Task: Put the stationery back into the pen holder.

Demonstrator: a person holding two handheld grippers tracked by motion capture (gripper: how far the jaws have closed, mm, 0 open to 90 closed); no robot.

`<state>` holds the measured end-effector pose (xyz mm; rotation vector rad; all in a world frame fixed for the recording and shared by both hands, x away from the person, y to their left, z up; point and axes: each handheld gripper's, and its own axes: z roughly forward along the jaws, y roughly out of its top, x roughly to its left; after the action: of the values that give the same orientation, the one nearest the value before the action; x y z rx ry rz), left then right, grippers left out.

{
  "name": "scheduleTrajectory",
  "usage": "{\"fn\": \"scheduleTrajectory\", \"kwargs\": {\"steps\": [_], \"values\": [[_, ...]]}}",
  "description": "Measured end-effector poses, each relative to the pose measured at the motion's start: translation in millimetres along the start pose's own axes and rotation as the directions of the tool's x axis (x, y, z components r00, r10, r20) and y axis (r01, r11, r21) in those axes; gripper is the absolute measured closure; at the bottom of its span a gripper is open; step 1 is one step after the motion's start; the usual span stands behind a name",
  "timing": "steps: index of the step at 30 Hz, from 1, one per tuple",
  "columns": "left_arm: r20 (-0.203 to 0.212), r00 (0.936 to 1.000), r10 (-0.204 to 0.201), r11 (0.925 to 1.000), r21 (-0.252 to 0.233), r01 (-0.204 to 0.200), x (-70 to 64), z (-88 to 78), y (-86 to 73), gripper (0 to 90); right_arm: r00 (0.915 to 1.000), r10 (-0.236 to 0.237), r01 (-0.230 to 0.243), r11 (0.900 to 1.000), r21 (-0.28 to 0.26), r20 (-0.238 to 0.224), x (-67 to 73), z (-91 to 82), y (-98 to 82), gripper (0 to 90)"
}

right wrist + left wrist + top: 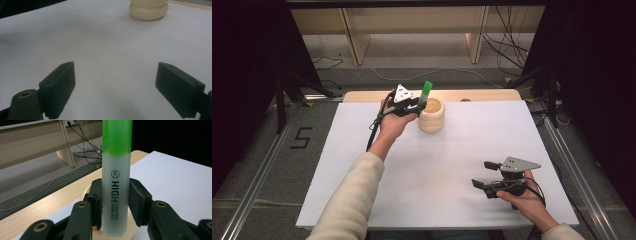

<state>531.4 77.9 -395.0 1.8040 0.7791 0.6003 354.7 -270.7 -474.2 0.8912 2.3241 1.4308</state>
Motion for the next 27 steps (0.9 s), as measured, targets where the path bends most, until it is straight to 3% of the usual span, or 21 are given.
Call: {"fn": "scheduleTrajectory", "kwargs": {"steps": [27], "values": [[0.012, 0.9997, 0.020, 0.9998, -0.006, -0.020, -7.0, 21.5, 9.0, 66.3, 1.0000, 0.005, -0.005, 1.000, -0.003, -0.003, 0.2, 0.3, 0.1, 17.2]]}}
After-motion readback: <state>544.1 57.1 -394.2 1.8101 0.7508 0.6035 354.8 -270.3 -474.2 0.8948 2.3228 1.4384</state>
